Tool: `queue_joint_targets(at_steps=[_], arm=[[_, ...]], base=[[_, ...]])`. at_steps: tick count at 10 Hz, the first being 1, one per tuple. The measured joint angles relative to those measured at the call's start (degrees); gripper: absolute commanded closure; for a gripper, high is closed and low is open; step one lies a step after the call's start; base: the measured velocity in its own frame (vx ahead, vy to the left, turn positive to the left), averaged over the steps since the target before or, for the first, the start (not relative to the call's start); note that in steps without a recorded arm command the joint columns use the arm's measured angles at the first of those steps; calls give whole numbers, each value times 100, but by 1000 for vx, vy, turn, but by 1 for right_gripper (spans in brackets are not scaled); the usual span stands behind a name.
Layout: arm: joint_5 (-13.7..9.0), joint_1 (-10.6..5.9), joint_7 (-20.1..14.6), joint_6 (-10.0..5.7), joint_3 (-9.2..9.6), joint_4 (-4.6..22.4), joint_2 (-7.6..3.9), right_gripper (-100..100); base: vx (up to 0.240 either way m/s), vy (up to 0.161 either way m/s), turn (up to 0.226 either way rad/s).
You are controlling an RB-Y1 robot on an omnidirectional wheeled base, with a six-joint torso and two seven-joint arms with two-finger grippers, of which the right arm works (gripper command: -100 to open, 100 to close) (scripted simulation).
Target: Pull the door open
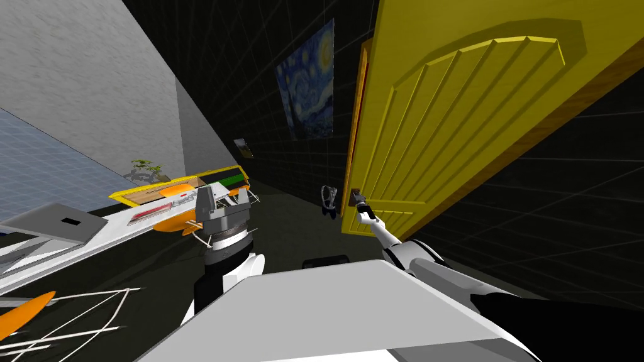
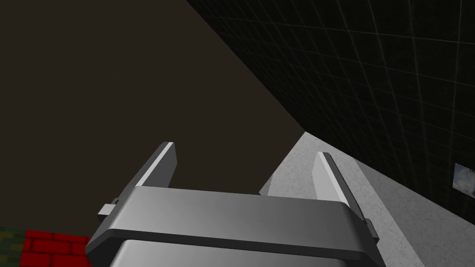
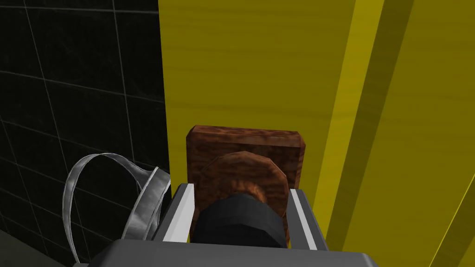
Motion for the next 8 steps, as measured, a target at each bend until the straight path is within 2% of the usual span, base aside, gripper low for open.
queue_joint_targets(at_steps=[2, 4, 6, 8], arm=[[17, 110, -128, 68, 115, -138, -61, 100], [39, 84, -245, 20, 218, -46, -87, 100], [68, 114, -345, 26, 328, -165, -163, 100], [119, 64, -518, -56, 513, -94, -208, 100]], base=[[-202, -85, 107], [-125, -38, 59], [-196, -103, 97], [-254, -89, 91]])
